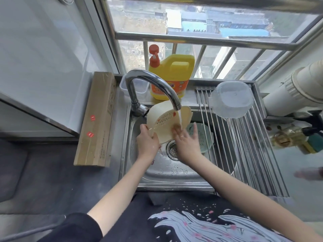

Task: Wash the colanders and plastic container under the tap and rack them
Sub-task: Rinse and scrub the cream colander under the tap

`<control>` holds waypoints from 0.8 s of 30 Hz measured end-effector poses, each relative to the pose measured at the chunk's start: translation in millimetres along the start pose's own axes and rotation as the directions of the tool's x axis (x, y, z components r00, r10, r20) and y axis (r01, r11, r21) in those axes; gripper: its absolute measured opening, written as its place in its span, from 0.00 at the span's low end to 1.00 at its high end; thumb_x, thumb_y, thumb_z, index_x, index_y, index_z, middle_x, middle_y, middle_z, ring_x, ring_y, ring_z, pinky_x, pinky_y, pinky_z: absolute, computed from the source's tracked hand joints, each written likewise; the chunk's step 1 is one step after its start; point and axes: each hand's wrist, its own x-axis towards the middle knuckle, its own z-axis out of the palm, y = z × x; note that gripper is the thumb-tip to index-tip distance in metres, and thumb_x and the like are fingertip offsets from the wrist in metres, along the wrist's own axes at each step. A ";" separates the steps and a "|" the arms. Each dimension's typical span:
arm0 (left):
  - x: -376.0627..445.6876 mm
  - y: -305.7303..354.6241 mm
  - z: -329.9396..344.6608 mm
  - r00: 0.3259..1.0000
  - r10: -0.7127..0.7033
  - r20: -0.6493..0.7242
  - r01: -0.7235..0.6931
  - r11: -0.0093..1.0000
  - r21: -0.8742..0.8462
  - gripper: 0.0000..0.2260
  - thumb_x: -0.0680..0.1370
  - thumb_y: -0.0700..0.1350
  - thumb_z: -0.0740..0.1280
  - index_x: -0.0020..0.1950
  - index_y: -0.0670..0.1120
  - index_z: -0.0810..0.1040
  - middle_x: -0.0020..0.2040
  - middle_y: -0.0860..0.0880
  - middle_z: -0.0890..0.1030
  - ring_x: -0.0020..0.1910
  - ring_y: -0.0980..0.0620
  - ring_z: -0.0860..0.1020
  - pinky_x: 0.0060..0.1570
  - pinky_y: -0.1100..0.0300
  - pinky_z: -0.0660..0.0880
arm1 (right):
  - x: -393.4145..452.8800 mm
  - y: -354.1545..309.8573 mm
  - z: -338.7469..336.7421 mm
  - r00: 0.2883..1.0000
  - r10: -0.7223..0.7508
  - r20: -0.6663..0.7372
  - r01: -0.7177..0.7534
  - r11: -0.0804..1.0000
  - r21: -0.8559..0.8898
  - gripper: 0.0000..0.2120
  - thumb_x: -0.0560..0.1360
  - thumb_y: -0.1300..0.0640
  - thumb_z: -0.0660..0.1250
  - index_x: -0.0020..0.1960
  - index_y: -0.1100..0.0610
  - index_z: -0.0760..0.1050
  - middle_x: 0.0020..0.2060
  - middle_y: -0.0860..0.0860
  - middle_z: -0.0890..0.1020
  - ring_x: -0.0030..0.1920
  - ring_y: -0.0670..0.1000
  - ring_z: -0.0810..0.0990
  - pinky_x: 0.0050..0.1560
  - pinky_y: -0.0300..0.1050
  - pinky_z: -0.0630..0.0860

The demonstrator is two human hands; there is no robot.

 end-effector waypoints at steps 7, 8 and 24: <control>-2.7 1.1 2.6 0.995 -0.086 0.046 0.082 0.994 0.075 0.04 0.78 0.38 0.58 0.52 0.43 0.65 0.45 0.50 0.73 0.34 0.42 0.82 0.31 0.46 0.80 | 1.9 16.6 -0.8 0.999 -0.042 0.013 0.043 0.959 -0.280 0.41 0.74 0.58 0.63 0.78 0.57 0.40 0.77 0.54 0.49 0.77 0.54 0.42 0.65 0.69 0.27; -0.6 1.9 4.5 0.996 -0.087 0.033 0.083 0.991 0.101 0.04 0.77 0.38 0.58 0.51 0.42 0.66 0.46 0.47 0.74 0.36 0.41 0.82 0.31 0.47 0.81 | 2.0 8.7 2.9 0.998 -0.057 0.033 0.062 0.979 -0.193 0.40 0.73 0.60 0.63 0.78 0.57 0.44 0.77 0.55 0.52 0.77 0.56 0.48 0.69 0.68 0.31; -6.2 -4.8 4.3 0.980 -0.180 0.083 0.170 0.979 0.115 0.09 0.77 0.36 0.56 0.56 0.42 0.69 0.51 0.43 0.75 0.25 0.47 0.81 0.22 0.53 0.79 | -8.7 28.2 9.2 0.980 -0.176 -0.088 0.166 0.980 -0.113 0.29 0.75 0.63 0.62 0.75 0.61 0.59 0.71 0.58 0.68 0.76 0.54 0.56 0.69 0.62 0.27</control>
